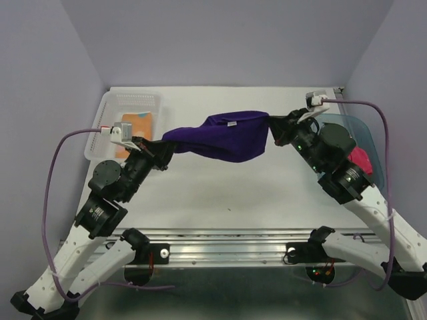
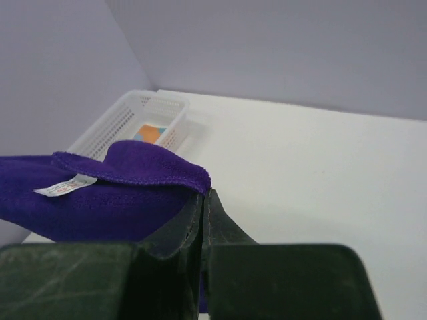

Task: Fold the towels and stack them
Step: Flatten out the crumpled towel

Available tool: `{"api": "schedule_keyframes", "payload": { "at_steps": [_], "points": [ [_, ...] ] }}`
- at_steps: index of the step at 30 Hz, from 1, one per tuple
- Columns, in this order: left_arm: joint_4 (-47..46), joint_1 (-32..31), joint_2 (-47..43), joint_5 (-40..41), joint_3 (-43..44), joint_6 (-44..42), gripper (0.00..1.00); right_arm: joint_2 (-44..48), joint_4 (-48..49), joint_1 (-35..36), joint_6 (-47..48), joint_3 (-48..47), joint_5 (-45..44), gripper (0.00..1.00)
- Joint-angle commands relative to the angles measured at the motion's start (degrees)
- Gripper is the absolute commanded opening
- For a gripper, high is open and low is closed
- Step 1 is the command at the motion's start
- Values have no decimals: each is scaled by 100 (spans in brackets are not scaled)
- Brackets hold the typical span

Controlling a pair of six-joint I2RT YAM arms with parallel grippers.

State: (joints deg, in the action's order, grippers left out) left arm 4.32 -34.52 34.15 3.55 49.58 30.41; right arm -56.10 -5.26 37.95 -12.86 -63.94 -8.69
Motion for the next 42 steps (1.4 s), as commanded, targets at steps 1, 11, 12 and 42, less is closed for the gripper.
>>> {"api": "schedule_keyframes", "payload": {
  "at_steps": [1,11,12,42],
  "points": [
    [-405,-19,188,-479,-517,34,0,729,-914,-7,-620,250,-1081,1],
    [378,-19,1024,682,-809,721,99,759,-1320,-7,-1210,1033,-1505,1],
    [307,-19,980,621,-845,703,99,680,-1285,-7,-1210,1059,-1443,1],
    [-123,-72,2121,173,-2075,1318,99,-833,-203,1513,-751,1789,-112,64]
  ]
}}
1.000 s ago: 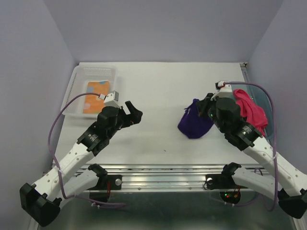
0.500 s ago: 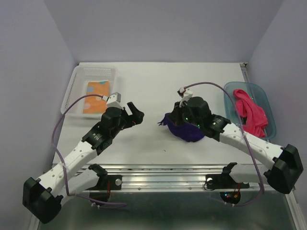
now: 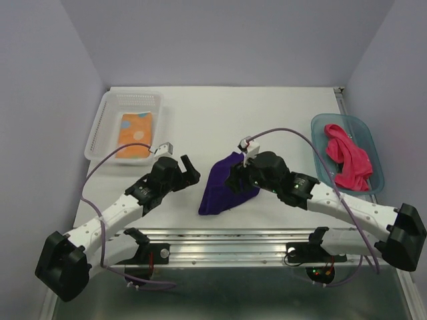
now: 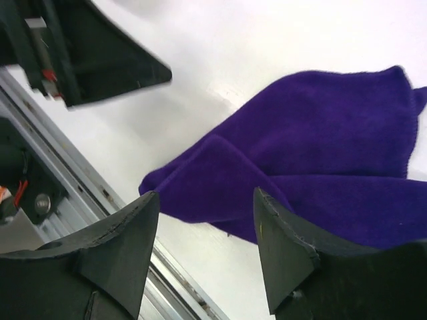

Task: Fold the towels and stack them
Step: Flatten out the crumpled towel

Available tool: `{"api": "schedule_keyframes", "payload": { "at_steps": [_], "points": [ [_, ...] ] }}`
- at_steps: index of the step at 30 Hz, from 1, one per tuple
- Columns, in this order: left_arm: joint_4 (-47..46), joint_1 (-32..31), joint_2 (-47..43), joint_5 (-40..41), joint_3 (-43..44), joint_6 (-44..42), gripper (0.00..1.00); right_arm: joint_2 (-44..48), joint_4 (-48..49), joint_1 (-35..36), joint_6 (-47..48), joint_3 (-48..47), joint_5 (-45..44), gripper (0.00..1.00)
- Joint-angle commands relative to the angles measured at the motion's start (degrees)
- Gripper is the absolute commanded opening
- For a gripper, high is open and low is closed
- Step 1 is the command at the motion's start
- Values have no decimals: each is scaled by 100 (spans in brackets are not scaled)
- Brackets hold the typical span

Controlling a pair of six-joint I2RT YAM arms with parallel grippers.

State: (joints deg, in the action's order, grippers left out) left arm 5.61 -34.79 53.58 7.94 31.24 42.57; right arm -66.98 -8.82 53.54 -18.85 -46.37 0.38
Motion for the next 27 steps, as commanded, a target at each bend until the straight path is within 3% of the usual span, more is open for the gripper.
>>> {"api": "schedule_keyframes", "payload": {
  "at_steps": [1,3,5,8,10,14,20,23,27],
  "points": [
    [-305,-63,231,-328,-303,103,99,247,100,-37,-258,14,-1301,64],
    [-534,-125,328,-670,-478,68,98,107,-49,-36,-460,-21,-1881,66],
    [-787,-265,451,-1099,-627,76,91,-77,-320,-54,-742,-214,-2804,66],
    [-1140,-607,373,-1356,-988,313,86,-552,-559,-176,-857,-600,-3404,65],
    [-1413,-793,285,-1462,-1216,489,85,-947,-560,-369,-840,-803,-3265,64],
    [-1282,-995,284,-1200,-1542,928,72,-1650,-95,-888,-428,-1189,-2623,61],
    [-1009,-1021,223,-838,-1604,1219,59,-2686,12,-915,267,-1998,-1754,59],
    [-1105,-1030,214,-873,-1586,1184,43,-3056,126,-907,505,-2192,-1051,58],
    [-1229,-1065,275,-918,-1595,1175,5,-3487,135,-907,523,-2376,-514,57]
  ]
}}
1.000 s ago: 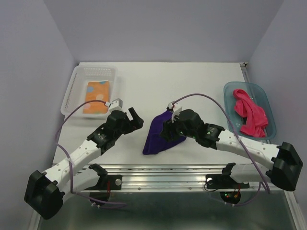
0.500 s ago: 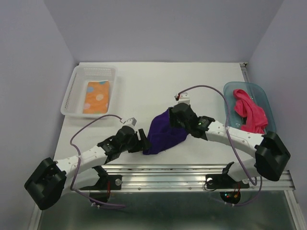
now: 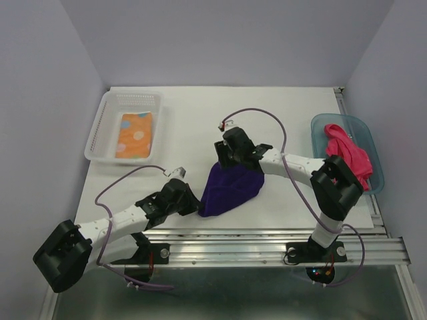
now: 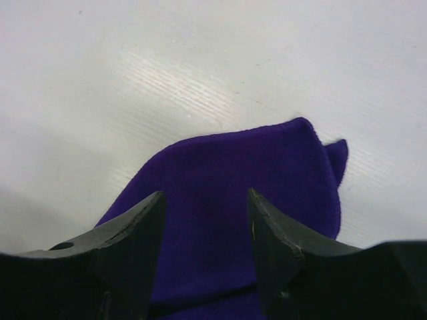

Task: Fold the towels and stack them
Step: Flatten out the crumpled towel

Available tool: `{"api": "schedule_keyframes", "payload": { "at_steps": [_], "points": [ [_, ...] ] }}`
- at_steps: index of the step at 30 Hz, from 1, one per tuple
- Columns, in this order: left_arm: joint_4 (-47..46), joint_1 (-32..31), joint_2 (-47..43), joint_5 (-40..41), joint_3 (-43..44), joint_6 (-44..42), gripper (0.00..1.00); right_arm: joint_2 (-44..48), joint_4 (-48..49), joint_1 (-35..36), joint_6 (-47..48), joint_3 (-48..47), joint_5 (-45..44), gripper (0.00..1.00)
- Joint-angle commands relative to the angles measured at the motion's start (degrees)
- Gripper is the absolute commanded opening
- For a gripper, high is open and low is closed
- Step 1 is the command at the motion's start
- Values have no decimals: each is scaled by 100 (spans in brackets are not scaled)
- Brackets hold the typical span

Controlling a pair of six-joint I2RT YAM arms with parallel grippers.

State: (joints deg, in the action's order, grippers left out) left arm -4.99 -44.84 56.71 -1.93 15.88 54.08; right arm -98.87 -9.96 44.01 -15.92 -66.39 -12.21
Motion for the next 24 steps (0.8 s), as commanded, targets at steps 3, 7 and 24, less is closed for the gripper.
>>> {"api": "schedule_keyframes", "payload": {
  "at_steps": [3,7,24],
  "points": [
    [-186,-77,7,140,-41,50,0,-545,249,81,195,-515,922,57],
    [-195,-104,-54,149,-41,50,0,-984,161,187,169,-735,975,56],
    [85,-148,-1073,693,247,-248,0,-778,-24,257,-253,-1201,-264,1]
  ]
}}
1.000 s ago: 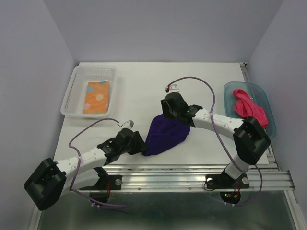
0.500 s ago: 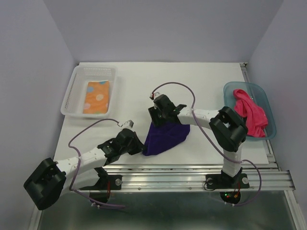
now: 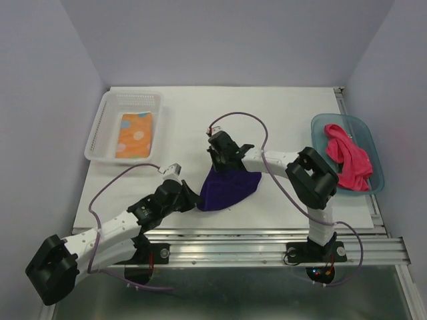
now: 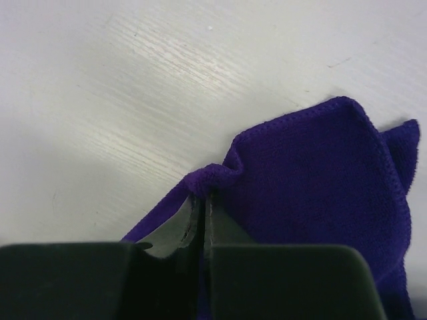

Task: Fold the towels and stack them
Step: Flatten out the crumpled towel

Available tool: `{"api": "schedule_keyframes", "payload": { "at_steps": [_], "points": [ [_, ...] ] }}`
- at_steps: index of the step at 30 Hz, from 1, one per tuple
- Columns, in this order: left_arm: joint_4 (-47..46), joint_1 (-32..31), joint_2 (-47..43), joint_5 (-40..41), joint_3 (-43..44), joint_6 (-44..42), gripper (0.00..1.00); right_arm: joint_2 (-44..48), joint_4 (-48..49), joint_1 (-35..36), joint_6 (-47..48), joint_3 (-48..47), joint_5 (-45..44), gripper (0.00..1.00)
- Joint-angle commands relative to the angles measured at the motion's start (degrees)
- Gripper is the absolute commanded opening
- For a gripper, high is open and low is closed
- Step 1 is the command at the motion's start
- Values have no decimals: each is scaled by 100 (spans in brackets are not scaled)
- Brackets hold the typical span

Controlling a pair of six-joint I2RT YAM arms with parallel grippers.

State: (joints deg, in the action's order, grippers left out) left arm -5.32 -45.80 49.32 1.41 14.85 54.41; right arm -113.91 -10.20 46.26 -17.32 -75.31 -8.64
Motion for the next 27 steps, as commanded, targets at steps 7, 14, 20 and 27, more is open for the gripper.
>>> {"api": "schedule_keyframes", "payload": {
  "at_steps": [7,14,20,27],
  "points": [
    [1778,-52,-344,2256,1853,-493,0,2589,-228,-125,-359,112,-1983,1],
    [2212,-43,-555,3058,3014,-1054,0,3866,-26,-486,-79,596,-1459,1],
    [1948,-52,-599,3067,3559,-1398,0,4561,-105,-486,97,473,-464,1],
    [1666,-52,-801,2680,3279,-1514,0,5378,-377,-486,-323,1183,-1024,1]
  ]
}}
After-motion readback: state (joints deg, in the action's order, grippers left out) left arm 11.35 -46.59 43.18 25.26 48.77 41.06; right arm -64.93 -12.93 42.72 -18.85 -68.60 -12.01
